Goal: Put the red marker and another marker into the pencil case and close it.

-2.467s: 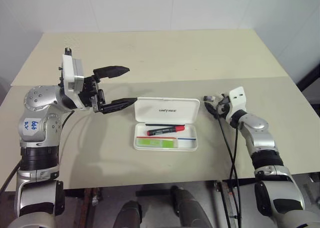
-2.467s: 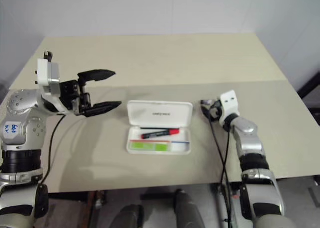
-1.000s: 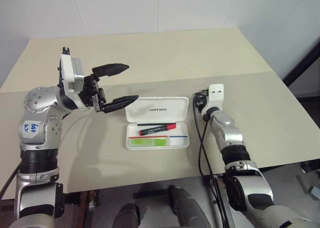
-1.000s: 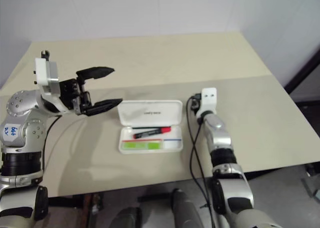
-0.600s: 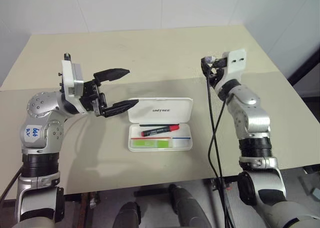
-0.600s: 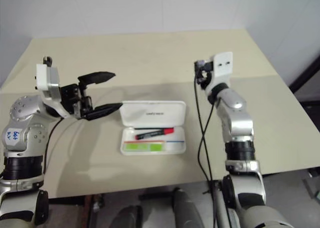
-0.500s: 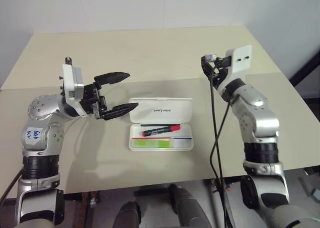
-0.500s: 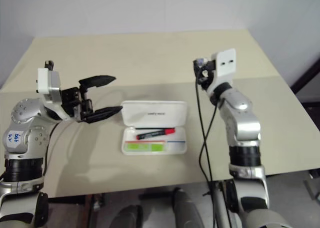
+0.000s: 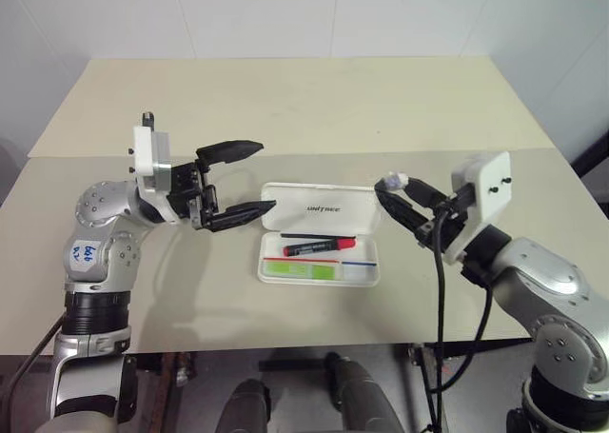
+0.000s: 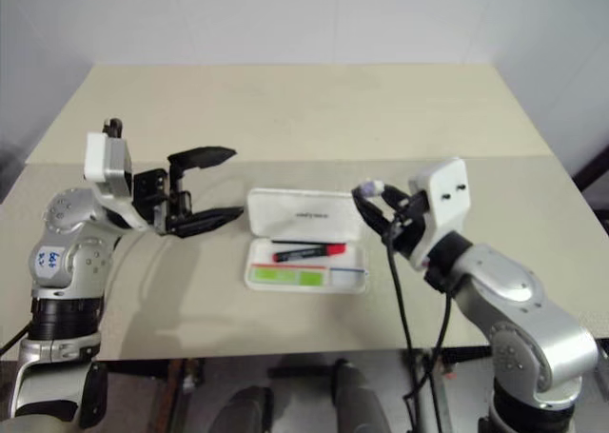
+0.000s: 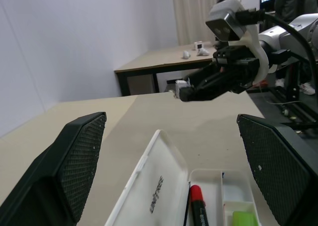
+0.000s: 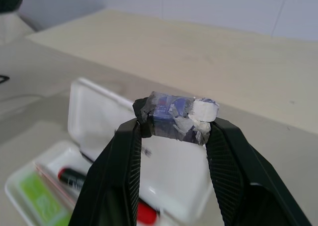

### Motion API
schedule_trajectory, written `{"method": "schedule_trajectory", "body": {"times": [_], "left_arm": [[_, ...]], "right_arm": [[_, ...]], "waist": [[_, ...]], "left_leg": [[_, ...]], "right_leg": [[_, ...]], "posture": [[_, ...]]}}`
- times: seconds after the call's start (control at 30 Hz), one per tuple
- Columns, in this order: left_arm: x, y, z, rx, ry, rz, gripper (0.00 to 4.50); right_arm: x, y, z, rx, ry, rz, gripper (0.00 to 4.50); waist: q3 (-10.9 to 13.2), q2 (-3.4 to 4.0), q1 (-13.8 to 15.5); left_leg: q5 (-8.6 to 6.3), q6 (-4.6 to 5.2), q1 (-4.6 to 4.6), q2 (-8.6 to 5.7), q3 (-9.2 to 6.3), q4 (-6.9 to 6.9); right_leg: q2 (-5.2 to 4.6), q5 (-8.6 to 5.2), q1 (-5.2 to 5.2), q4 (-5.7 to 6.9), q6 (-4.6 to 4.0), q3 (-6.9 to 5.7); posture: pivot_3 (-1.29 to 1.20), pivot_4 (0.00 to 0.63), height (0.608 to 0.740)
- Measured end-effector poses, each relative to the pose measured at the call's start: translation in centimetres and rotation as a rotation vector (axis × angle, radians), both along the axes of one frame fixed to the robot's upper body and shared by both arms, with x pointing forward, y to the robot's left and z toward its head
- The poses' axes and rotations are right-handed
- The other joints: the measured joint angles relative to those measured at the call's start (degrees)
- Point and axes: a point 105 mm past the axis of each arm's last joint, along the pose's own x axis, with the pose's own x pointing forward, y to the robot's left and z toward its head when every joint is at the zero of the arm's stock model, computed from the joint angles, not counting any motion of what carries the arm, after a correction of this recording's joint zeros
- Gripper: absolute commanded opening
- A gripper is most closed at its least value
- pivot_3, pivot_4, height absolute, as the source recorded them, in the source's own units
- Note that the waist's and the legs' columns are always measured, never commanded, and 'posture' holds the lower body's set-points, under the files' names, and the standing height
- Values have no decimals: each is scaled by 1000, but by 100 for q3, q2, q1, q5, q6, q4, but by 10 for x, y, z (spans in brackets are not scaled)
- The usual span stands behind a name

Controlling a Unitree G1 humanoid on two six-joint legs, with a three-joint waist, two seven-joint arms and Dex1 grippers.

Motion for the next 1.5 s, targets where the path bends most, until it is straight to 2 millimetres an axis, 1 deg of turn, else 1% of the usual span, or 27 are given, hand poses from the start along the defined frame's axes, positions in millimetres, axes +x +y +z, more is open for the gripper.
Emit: {"method": "schedule_trajectory", "body": {"times": [0.1,0.17,0.27,0.33,0.43,0.53,0.63,0.7,0.73,0.77,0.8,0.93,1.0,1.27,1.5], "left_arm": [[-1,-1,-1,3,9,-13,4500],[-2,-1,-1,4,16,-20,4500],[-3,-2,-1,3,26,-32,4500],[-4,-1,-2,11,35,-39,4500],[-6,0,-5,25,52,-53,4500],[-11,4,-11,42,93,-76,4500],[-19,9,-20,81,126,-101,4500],[-25,12,-28,108,147,-119,4500],[-27,12,-32,113,159,-125,4500],[-28,12,-36,115,170,-128,4500],[-29,12,-37,115,174,-128,4500],[-35,8,-36,128,145,-142,4500],[-37,8,-42,138,152,-145,4500],[-38,6,-41,146,141,-142,4500],[-37,6,-41,143,139,-130,4500]], "right_arm": [[-10,-2,-17,-25,63,-26,1570],[-18,1,-23,-27,86,-27,1570],[-30,12,-33,5,127,-12,1570],[-33,15,-39,0,161,-23,1570],[-34,17,-55,-28,245,-51,1570],[-36,29,-63,1,299,-41,1570],[-36,42,-64,20,319,-15,1570],[-31,46,-63,28,324,-20,1570],[-29,47,-64,32,333,-26,1570],[-28,48,-65,35,345,-31,1570],[-28,49,-67,38,356,-35,1570],[-27,50,-74,51,406,-52,1570],[-25,47,-78,50,428,-75,1570],[-25,40,-85,50,481,-126,1570],[-27,41,-89,18,508,-113,1570]], "waist": [[0,0,3],[0,0,3],[-1,-1,4],[-1,-2,4],[-2,-3,9],[-2,-3,-20],[-2,-3,-19],[-2,-3,-11],[-2,-3,-8],[-2,-3,-5],[-2,-3,13],[-3,-4,19],[-2,-4,4],[-2,-3,-6],[-2,-3,-9]], "left_leg": [[0,0,2,3,0,-5],[0,0,1,4,0,-4],[0,0,1,4,0,0],[0,0,1,3,1,5],[0,0,1,3,1,4],[0,0,4,7,1,-5],[0,0,5,9,1,-9],[0,0,4,9,1,-9],[0,0,2,9,1,-8],[0,0,1,10,0,-8],[0,0,-1,10,-4,-9],[-1,-1,-4,8,-6,-9],[-1,-1,-2,8,-4,-10],[-1,-1,1,11,-5,-8],[-1,-1,1,11,-5,-13]], "right_leg": [[4,-3,-1,3,-4,0],[4,-3,-1,3,-3,0],[3,-3,0,2,-2,1],[3,-5,0,1,-7,3],[3,-15,0,1,-25,3],[5,-15,0,1,-25,3],[6,-16,-1,0,-24,2],[3,-18,-1,-7,-28,1],[3,-28,-1,-9,-46,1],[3,-48,-1,-9,-83,0],[2,-52,-1,-9,-86,-2],[-2,-49,-1,-9,-77,-4],[-2,-49,-1,-9,-76,-4],[3,-53,-2,-5,-83,-4],[3,-53,-2,-6,-81,-6]], "posture": [[0,150,740],[0,150,740],[0,150,740],[0,150,740],[0,150,740],[0,150,740],[0,150,740],[0,150,740],[0,150,740],[0,150,740],[0,150,740],[0,150,740],[0,150,740],[0,150,740],[0,150,740]]}}
